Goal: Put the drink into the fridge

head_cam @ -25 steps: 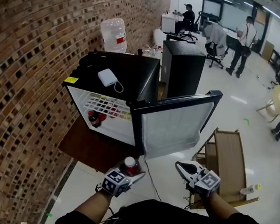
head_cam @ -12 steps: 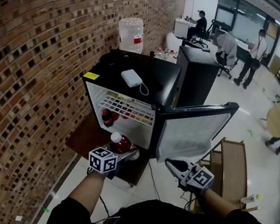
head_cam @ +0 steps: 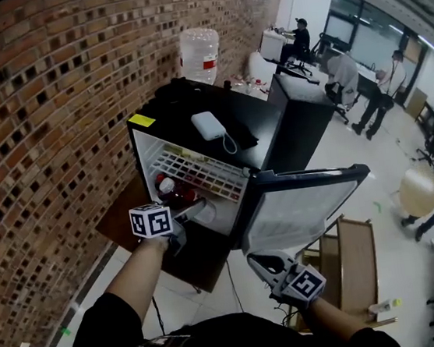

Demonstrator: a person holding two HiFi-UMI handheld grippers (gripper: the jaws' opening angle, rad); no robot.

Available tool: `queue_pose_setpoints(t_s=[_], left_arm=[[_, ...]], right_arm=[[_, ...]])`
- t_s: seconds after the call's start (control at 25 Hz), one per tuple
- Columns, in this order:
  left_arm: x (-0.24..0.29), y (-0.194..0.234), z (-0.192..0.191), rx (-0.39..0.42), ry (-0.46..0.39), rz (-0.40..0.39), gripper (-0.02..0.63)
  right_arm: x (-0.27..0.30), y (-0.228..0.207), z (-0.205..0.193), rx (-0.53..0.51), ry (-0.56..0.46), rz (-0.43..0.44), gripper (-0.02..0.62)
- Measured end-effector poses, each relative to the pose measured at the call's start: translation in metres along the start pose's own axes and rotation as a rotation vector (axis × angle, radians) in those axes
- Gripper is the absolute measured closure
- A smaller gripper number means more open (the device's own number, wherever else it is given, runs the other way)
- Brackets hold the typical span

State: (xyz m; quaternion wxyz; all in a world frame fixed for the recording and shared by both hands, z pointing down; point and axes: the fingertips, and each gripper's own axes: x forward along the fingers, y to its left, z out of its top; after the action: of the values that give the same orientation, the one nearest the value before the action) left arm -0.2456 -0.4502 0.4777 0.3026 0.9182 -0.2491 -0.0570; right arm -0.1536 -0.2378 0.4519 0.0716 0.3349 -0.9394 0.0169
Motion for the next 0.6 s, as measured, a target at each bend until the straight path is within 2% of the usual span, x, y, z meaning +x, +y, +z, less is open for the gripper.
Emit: queue_pose_setpoints(t_s=[0.28, 0.48, 0.6], left_arm=[[0.031, 0.028, 0.017, -0.228, -0.096, -0.019, 0.265], [0.043, 0.052, 0.024, -0.381, -0.154, 0.017, 0.265], [0.051, 0.062, 0.027, -0.426, -0.166, 0.052, 0.265]], right_arm=[[-0.013, -0.006, -0.007, 0.013, 0.033, -0.045, 0.594], [-0.019, -0.010, -0.007, 0.014, 0.031, -0.059, 0.594], [-0.024, -0.014, -0.008, 0.024, 0.035, -0.072, 0.594]])
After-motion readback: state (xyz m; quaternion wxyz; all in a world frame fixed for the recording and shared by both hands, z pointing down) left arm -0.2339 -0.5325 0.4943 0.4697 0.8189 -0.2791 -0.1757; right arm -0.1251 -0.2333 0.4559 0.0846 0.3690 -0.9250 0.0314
